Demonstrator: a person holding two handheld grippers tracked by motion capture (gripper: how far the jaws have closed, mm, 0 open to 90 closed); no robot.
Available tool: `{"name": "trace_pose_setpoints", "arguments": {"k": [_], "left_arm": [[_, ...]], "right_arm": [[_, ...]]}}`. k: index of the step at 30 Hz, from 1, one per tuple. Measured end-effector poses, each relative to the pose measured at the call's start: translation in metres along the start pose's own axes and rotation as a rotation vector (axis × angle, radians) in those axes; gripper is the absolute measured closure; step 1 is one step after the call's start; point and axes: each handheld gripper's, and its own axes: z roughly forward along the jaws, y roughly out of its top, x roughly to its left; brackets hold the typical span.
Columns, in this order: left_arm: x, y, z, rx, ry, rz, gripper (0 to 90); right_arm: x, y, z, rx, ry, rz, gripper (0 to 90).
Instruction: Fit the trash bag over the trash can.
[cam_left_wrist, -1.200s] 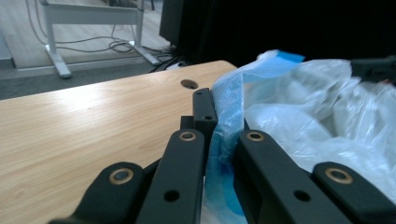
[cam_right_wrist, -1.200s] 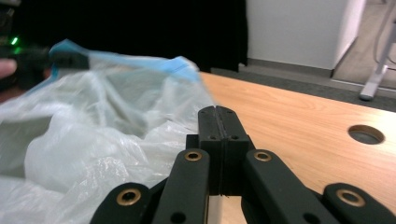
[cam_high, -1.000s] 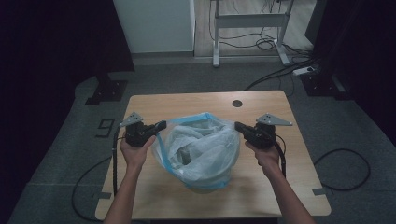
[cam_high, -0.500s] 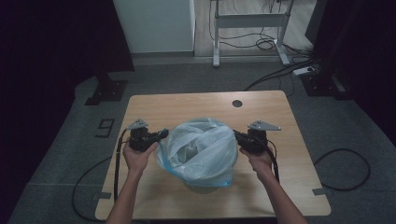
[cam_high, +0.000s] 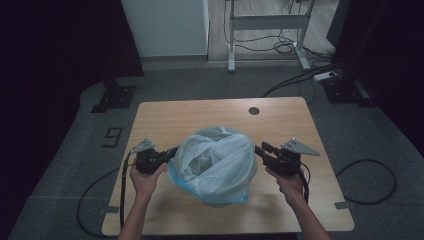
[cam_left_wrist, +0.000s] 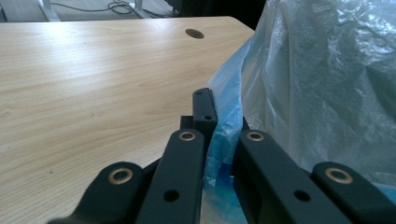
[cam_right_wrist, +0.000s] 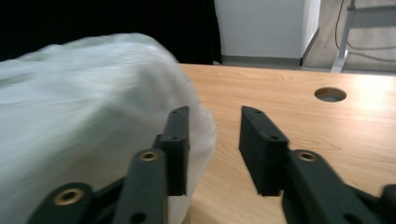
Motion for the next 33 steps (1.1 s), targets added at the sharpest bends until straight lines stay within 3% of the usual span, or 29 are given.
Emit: {"name": "trace_pose_setpoints", "arguments": {"k": [3,4,5,6,7,8,9,10,11,12,16,18,19,20,23,27,29,33], "left_arm": [[0.000,-0.001,-0.002,-0.009,0.000,-0.002,89.8],[-0.001,-0.001,-0.003,-0.012,0.002,0.004,89.8],[-0.001,-0.001,-0.003,-0.012,0.002,0.004,89.8],[-0.001,-0.001,-0.004,-0.017,0.005,0.004,89.8],[-0.002,0.000,-0.005,-0.023,0.004,0.006,89.8],[-0.002,0.000,-0.006,-0.028,0.002,0.003,89.7],[-0.002,0.000,-0.006,-0.028,0.002,0.003,89.7],[-0.002,0.000,-0.007,-0.025,0.003,0.002,89.7],[-0.002,0.000,-0.007,-0.025,0.003,0.002,89.6],[-0.003,0.000,-0.007,-0.022,0.005,0.005,89.6],[-0.004,0.000,-0.009,-0.024,0.006,0.010,89.4],[-0.005,0.000,-0.011,-0.025,0.002,0.018,89.2],[-0.006,0.000,-0.012,-0.025,0.003,0.023,89.1],[-0.006,0.000,-0.012,-0.024,0.004,0.026,89.1],[-0.004,-0.001,-0.014,-0.016,0.004,0.031,89.3],[0.000,-0.003,-0.013,0.015,0.005,0.022,89.4],[0.002,-0.005,-0.011,0.036,0.001,0.012,89.3],[0.007,-0.013,-0.007,0.069,-0.005,-0.008,89.1]], "right_arm": [[0.005,0.000,-0.014,-0.014,0.032,-0.010,56.6],[0.012,-0.003,-0.028,-0.016,0.078,-0.010,52.7],[0.012,-0.003,-0.028,-0.016,0.078,-0.010,52.7],[0.021,-0.011,-0.041,-0.010,0.131,-0.006,47.0],[0.021,-0.011,-0.041,-0.010,0.131,-0.006,47.0],[0.035,-0.024,-0.052,0.001,0.196,-0.009,42.8],[0.035,-0.024,-0.052,0.001,0.196,-0.009,42.8],[0.046,-0.032,-0.059,0.007,0.246,-0.004,40.6],[0.046,-0.032,-0.059,0.007,0.246,-0.004,40.6],[0.058,-0.039,-0.062,0.017,0.283,-0.003,39.0],[0.072,-0.045,-0.056,0.052,0.285,-0.020,41.0],[0.076,-0.050,-0.049,0.064,0.275,-0.031,51.2],[0.078,-0.055,-0.047,0.061,0.285,-0.057,71.4],[0.078,-0.055,-0.047,0.061,0.285,-0.057,71.4],[0.084,-0.062,-0.045,0.072,0.275,-0.112,88.8],[0.084,-0.074,-0.036,0.133,0.241,-0.164,89.3],[0.073,-0.081,-0.028,0.172,0.225,-0.131,89.3],[0.065,-0.087,-0.021,0.207,0.212,-0.113,89.3]]}}
